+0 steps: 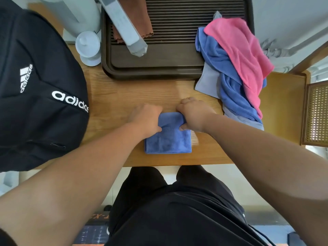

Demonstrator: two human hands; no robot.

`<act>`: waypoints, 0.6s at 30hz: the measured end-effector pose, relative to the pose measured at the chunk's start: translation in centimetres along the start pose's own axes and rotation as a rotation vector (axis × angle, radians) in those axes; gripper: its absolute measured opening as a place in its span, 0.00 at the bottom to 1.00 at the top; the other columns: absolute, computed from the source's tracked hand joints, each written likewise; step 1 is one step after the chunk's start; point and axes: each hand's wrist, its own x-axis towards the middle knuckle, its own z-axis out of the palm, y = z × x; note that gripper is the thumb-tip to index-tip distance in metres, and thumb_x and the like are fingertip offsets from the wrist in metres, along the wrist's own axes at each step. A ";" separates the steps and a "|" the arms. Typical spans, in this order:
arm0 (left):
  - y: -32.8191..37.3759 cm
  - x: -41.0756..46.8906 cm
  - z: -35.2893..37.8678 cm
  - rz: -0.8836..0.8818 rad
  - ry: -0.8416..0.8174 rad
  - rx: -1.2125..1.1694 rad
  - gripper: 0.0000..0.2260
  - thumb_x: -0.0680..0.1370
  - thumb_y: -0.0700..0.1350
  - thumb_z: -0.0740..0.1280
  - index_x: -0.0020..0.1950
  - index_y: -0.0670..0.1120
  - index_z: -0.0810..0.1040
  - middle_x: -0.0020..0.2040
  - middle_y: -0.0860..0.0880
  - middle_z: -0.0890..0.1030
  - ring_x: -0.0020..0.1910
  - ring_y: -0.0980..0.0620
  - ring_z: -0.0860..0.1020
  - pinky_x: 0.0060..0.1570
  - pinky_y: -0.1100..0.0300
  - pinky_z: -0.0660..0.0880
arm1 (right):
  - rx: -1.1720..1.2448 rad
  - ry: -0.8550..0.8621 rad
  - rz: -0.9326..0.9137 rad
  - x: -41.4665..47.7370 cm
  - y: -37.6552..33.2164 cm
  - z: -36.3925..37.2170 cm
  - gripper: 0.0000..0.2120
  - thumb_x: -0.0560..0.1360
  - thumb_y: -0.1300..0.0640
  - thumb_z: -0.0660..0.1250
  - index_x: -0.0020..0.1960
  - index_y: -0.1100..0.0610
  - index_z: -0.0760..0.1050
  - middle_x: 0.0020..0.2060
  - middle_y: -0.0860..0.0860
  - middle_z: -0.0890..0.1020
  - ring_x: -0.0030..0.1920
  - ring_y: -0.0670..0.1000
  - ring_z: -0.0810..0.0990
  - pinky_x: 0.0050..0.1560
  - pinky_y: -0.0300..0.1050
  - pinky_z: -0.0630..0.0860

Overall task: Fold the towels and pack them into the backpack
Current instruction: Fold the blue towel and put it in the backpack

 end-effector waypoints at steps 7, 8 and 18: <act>-0.3 1.8 -2.0 0.030 0.290 0.054 0.12 0.76 0.46 0.69 0.45 0.51 0.65 0.43 0.50 0.72 0.46 0.45 0.74 0.46 0.54 0.63 | 0.176 0.223 0.069 0.4 1.0 -1.8 0.24 0.66 0.46 0.77 0.55 0.51 0.68 0.48 0.49 0.73 0.51 0.54 0.73 0.43 0.50 0.73; -0.4 1.9 -2.0 0.043 0.335 0.083 0.11 0.76 0.45 0.69 0.44 0.51 0.65 0.42 0.51 0.71 0.44 0.46 0.73 0.45 0.54 0.62 | 0.154 0.221 0.066 0.3 1.0 -1.9 0.28 0.64 0.45 0.78 0.57 0.51 0.68 0.48 0.48 0.73 0.50 0.53 0.72 0.43 0.51 0.73; -0.4 -2.8 1.0 0.142 0.315 0.087 0.28 0.76 0.55 0.68 0.73 0.46 0.69 0.73 0.45 0.72 0.70 0.42 0.71 0.71 0.44 0.64 | 0.002 0.430 0.036 -1.6 -1.7 1.3 0.21 0.65 0.65 0.76 0.52 0.56 0.71 0.47 0.54 0.73 0.44 0.57 0.75 0.34 0.48 0.66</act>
